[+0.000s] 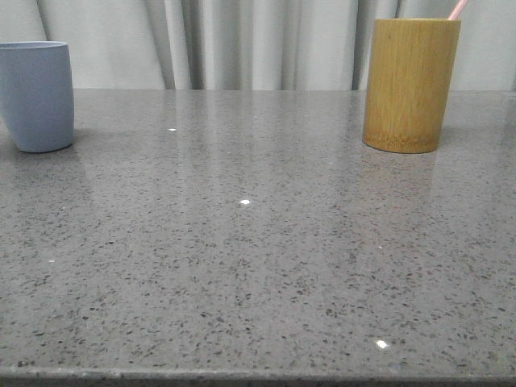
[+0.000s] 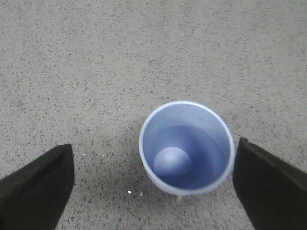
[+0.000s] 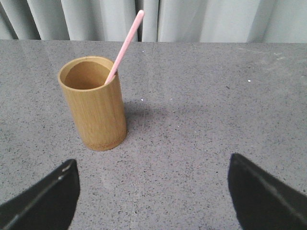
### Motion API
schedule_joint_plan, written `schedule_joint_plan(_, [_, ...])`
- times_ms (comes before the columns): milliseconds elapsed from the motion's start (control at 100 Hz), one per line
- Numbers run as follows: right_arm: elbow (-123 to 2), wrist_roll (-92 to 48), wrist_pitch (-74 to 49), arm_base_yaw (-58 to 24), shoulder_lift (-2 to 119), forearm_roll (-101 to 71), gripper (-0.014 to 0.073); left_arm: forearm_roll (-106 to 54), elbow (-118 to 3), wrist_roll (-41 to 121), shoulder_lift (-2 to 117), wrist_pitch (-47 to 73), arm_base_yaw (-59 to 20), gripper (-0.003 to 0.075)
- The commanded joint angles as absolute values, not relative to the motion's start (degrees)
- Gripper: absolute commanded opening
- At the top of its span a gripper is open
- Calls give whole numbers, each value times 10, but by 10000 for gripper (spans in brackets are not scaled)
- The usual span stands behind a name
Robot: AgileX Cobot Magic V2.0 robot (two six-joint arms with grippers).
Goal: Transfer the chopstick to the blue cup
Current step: 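Lower the open left gripper around the rim of the blue cup, then grip the blue cup rim and carry it toward the bamboo cup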
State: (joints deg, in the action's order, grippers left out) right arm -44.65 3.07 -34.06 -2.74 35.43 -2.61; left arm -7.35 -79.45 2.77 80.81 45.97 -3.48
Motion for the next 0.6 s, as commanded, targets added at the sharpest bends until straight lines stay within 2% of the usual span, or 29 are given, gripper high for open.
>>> schedule_joint_plan(0, [-468,30,-296,-28,359,-26,624,-75,-830,21,817,438,-31,620])
schedule_joint_plan(450, [-468,30,-296,-28,359,-26,624,-75,-834,21,908,451,-31,614])
schedule_joint_plan(520, [-468,30,-296,-28,359,-26,624,-75,-834,21,914,451,-31,580])
schedule_joint_plan(590, [-468,30,-296,-28,359,-26,624,-75,-834,20,920,451,-31,514])
